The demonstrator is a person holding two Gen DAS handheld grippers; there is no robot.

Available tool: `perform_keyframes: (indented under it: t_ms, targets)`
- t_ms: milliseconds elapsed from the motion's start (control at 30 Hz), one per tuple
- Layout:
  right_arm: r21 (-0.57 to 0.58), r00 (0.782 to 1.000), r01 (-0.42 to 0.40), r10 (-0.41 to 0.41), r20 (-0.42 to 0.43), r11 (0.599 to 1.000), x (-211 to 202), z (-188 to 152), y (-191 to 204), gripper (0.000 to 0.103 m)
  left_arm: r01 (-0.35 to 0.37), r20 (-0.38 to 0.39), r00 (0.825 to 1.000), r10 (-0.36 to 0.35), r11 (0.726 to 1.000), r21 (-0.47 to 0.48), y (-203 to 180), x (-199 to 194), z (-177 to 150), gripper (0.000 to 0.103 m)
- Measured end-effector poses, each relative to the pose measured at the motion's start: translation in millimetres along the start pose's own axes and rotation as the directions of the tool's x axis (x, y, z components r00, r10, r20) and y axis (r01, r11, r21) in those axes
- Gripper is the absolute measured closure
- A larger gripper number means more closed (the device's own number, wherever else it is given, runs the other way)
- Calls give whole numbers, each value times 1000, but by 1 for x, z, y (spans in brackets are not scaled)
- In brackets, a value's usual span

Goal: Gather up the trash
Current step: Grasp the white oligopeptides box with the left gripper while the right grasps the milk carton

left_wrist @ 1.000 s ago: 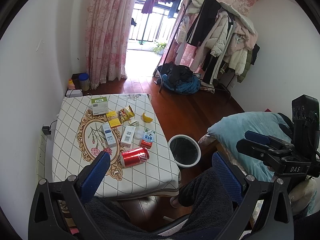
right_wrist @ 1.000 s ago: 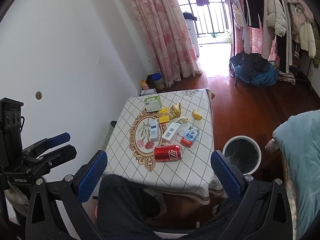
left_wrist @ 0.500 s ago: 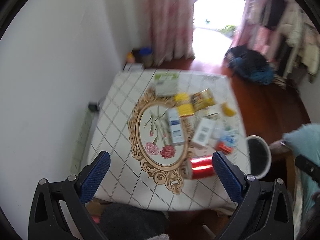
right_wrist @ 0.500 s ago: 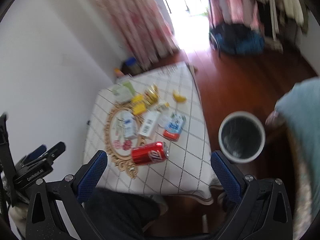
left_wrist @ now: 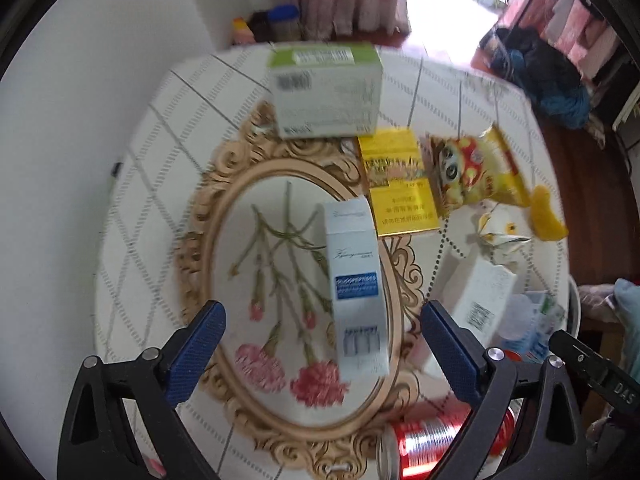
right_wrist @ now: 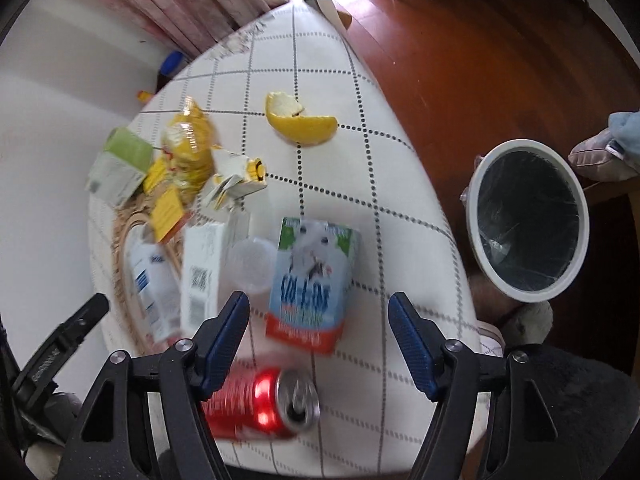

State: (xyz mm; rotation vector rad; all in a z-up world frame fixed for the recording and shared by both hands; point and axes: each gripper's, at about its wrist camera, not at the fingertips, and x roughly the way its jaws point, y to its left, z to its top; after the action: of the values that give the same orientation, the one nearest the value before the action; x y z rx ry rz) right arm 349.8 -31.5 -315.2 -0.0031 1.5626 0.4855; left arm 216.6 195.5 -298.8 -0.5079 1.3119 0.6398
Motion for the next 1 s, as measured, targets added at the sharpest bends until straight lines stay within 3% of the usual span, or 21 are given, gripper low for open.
perform_keyframes:
  t_ms: [100,267,300,333,400,733,767,800,833,900,1000]
  targets:
    - [-3,999,-1,1,-41,1000,19,6,9,29,10,-36,999,-9,1000,16,-6,21,5,5]
    - [-36,996,35,-38,-79,999,45,6,22,30,11,-75,997,-10,1000,14,-9,41,6,40]
    - [-44,996,41,-45,-82,998,47,6,25,33,13,-78,997,-12,1000,16,-9,43,6,55]
    - [-64,995,58,-63,-83,996,50,4,27,43,19,-84,996,-17,1000,15,-8,45,4,66]
    - [-98,993,66,-76,-95,993,50,1,28,48,23,-79,997,-22,1000,18,-6,45,-1,71]
    - [-289,967,159,-208,-146,944,52,-30,15,48,-31,-54,998,36,995,91,11,28,-77,71]
    - [-299,969,158,-206,-137,941,51,-32,16,44,-35,-50,998,40,995,90,12,27,-81,71]
    - [-301,967,165,-214,-137,939,52,-33,18,29,-37,-48,998,41,995,88,13,27,-81,71]
    - [-290,969,157,-204,-139,944,50,-35,16,21,-38,-46,998,42,996,86,14,27,-82,71]
    - [-240,980,100,-137,-142,966,45,-36,11,21,-33,-47,998,36,997,75,16,28,-82,72]
    - [-191,986,91,-114,-118,977,25,-32,-6,21,-24,-48,999,27,998,58,15,28,-86,72]
